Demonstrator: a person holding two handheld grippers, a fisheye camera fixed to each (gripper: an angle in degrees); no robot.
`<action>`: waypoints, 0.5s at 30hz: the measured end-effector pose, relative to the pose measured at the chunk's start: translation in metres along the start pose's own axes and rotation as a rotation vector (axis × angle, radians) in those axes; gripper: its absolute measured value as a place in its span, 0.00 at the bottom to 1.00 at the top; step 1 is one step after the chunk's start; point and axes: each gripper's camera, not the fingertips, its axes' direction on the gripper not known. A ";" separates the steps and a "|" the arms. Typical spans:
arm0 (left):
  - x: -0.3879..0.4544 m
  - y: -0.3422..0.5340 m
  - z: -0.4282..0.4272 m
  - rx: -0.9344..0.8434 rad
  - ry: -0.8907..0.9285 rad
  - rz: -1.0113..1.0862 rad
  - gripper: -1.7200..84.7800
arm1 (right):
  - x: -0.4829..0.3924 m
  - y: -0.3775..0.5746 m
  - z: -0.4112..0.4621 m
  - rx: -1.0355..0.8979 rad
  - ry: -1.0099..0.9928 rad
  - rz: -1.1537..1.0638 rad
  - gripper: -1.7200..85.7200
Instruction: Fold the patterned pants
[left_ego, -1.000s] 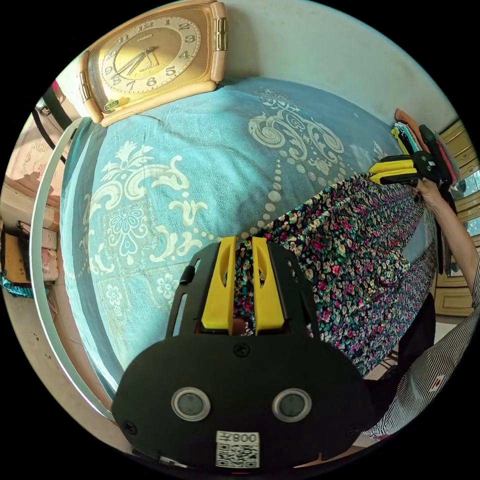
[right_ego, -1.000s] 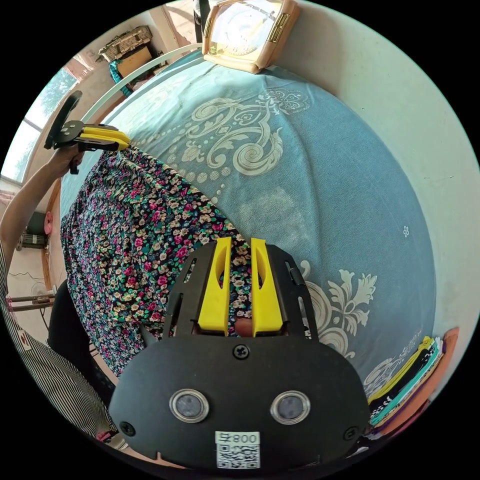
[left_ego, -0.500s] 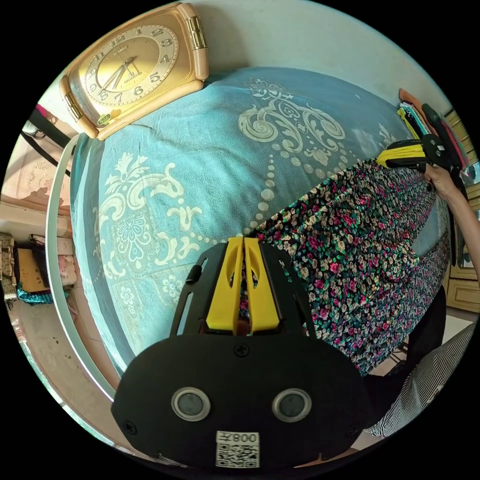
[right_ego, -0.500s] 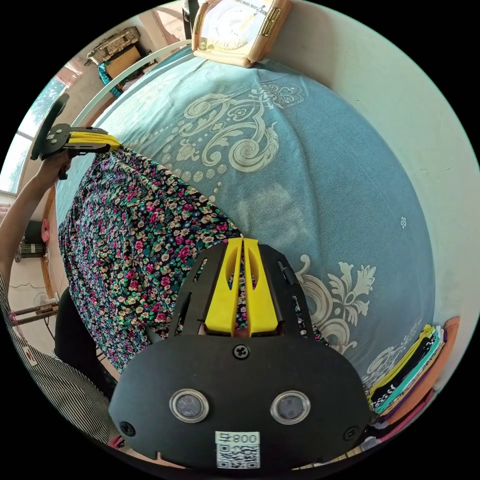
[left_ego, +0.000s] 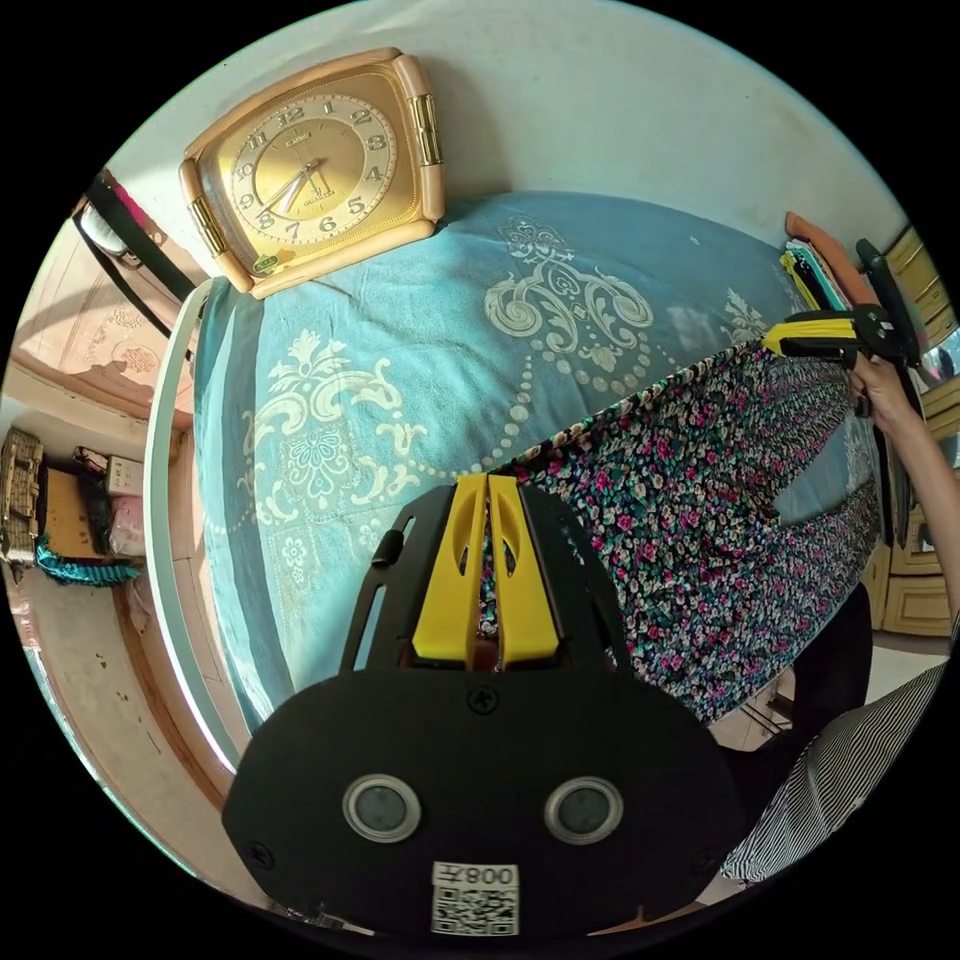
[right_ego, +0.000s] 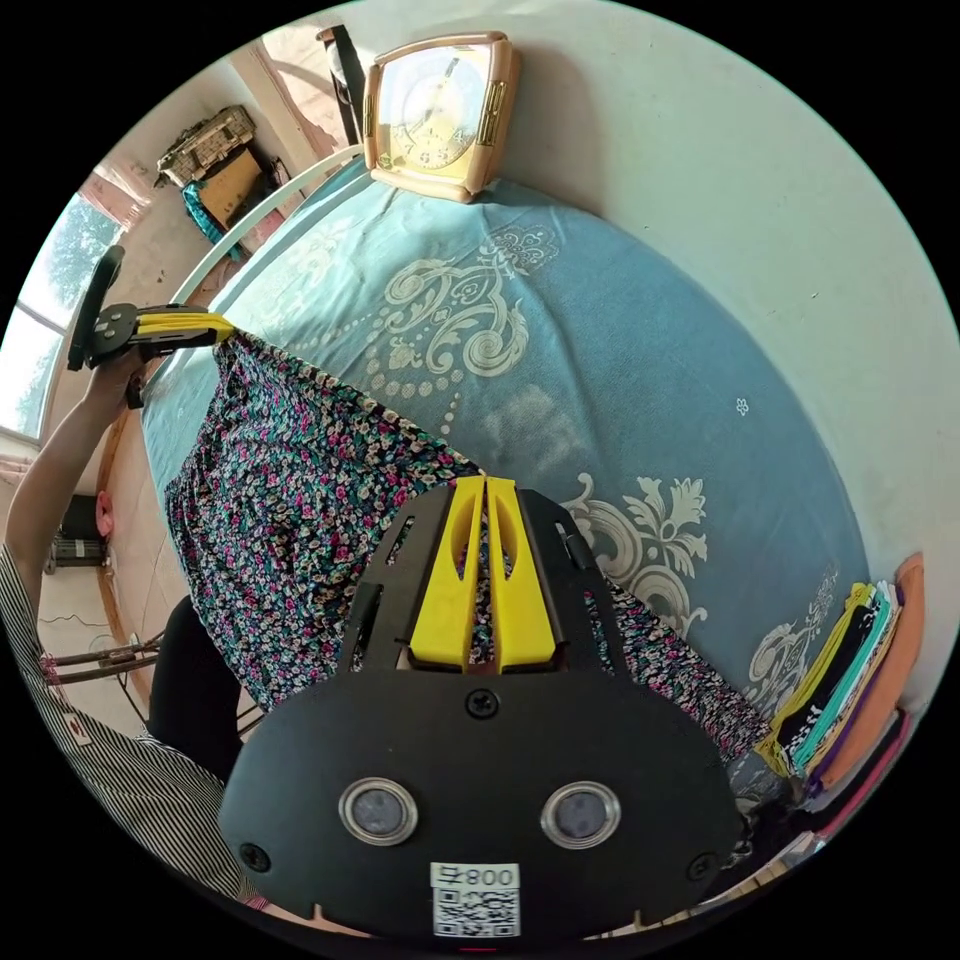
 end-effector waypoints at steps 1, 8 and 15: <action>0.003 0.007 -0.004 0.005 0.002 0.003 0.02 | -0.005 0.008 -0.004 0.007 0.007 -0.004 0.02; 0.025 0.064 -0.020 0.022 0.021 0.065 0.02 | -0.041 0.080 -0.025 0.071 -0.032 -0.002 0.02; 0.037 0.135 -0.016 0.000 0.072 0.094 0.02 | -0.081 0.158 -0.014 0.062 -0.114 0.009 0.02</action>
